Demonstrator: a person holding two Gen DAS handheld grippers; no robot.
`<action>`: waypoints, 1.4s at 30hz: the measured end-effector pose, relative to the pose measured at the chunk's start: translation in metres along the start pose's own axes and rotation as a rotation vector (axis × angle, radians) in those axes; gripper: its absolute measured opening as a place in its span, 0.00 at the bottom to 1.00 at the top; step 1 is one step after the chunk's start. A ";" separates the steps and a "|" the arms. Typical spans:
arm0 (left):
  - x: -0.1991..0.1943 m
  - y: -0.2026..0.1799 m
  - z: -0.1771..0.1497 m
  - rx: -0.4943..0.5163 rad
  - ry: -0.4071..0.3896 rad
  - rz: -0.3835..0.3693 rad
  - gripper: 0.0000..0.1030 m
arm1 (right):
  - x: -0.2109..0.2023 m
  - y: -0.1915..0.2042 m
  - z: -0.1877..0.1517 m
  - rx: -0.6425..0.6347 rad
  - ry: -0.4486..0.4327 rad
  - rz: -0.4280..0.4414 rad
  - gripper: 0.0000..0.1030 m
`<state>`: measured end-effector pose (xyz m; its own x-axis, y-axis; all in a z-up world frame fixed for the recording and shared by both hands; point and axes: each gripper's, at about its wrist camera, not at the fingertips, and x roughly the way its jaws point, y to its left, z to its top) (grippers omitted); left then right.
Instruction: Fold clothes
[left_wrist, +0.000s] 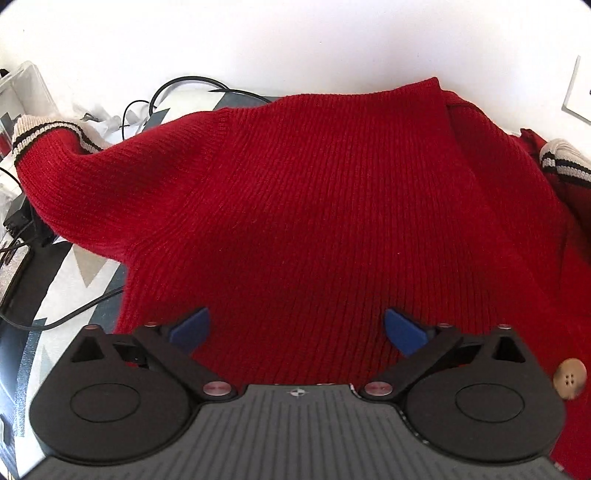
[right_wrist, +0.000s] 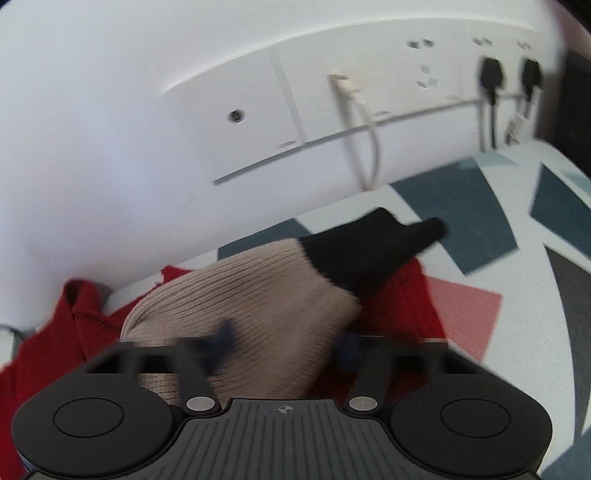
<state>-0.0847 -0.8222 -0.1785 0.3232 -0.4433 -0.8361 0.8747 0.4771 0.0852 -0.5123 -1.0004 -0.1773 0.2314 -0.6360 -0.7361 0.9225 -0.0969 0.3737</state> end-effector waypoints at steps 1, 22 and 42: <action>0.001 0.002 0.000 -0.010 0.005 -0.012 1.00 | -0.002 -0.010 0.001 0.047 0.014 0.053 0.08; 0.006 0.010 0.004 0.024 0.016 -0.083 1.00 | -0.248 -0.182 0.022 0.204 -0.655 -0.424 0.07; 0.006 0.014 0.004 0.033 0.019 -0.097 1.00 | -0.123 -0.016 0.016 -0.156 -0.348 -0.143 0.07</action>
<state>-0.0689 -0.8211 -0.1807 0.2299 -0.4714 -0.8514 0.9131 0.4071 0.0211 -0.5608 -0.9330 -0.0840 0.0036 -0.8484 -0.5294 0.9797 -0.1031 0.1719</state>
